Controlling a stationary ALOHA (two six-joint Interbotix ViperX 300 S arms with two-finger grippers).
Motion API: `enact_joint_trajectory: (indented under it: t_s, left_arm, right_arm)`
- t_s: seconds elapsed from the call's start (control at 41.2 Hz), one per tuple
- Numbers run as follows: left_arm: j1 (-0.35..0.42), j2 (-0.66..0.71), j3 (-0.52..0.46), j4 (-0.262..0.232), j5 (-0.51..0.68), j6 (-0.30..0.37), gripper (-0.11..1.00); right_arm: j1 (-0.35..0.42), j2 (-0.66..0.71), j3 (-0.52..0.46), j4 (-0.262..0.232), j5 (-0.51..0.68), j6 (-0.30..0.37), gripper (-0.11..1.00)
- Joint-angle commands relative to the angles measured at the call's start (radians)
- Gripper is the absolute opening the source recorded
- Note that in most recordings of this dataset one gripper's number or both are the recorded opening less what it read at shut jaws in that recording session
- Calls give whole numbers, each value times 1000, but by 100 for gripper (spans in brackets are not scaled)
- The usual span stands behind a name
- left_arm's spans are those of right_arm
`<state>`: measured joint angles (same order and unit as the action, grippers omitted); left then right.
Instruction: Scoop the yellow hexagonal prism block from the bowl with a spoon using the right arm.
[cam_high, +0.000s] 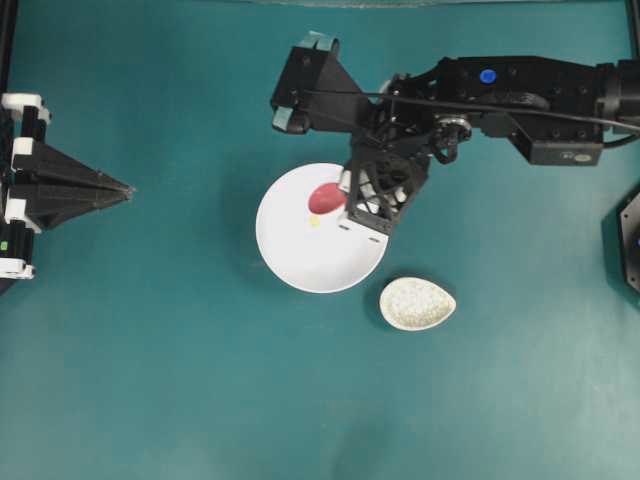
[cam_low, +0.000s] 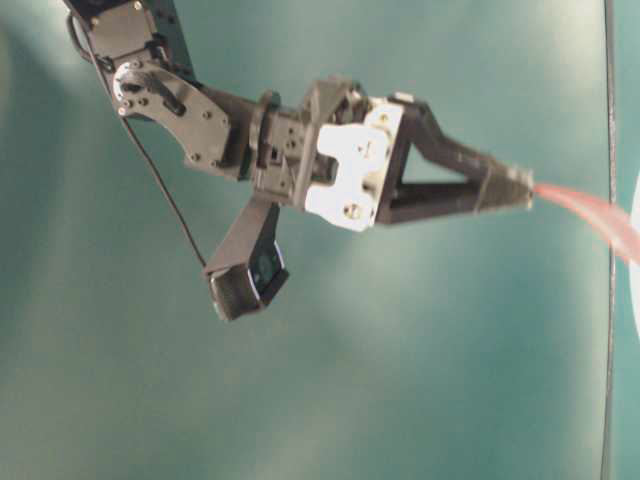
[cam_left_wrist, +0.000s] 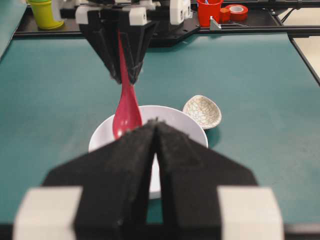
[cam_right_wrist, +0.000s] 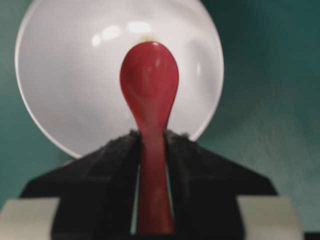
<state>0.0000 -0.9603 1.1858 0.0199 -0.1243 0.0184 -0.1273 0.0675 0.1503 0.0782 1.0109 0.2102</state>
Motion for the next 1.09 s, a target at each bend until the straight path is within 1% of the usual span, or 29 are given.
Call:
enact_joint_trajectory:
  t_s: [0.0, 0.073, 0.315, 0.533, 0.63, 0.921, 1.067]
  left_arm:
    - [0, 9, -8, 3, -9, 0, 1]
    - [2, 9, -8, 3, -9, 0, 1]
    - [2, 9, -5, 3, -9, 0, 1]
    - [0, 9, -3, 3, -9, 0, 1]
    - [2, 11, -3, 3, -9, 0, 1]
    - [2, 9, -3, 3, -9, 0, 1]
    - [2, 9, -3, 3, -11, 0, 1]
  right_arm:
    - [3, -34, -8, 2, 43, 2, 24]
    - [6, -37, -3, 2, 69, 2, 24]
    - [15, -46, 18, 5, 104, 2, 24]
    - [20, -46, 26, 23, 144, 2, 24]
    - [20, -46, 26, 26, 144, 2, 24]
    - [20, -43, 31, 55, 146, 0, 24]
    - [20, -32, 28, 66, 173, 0, 24]
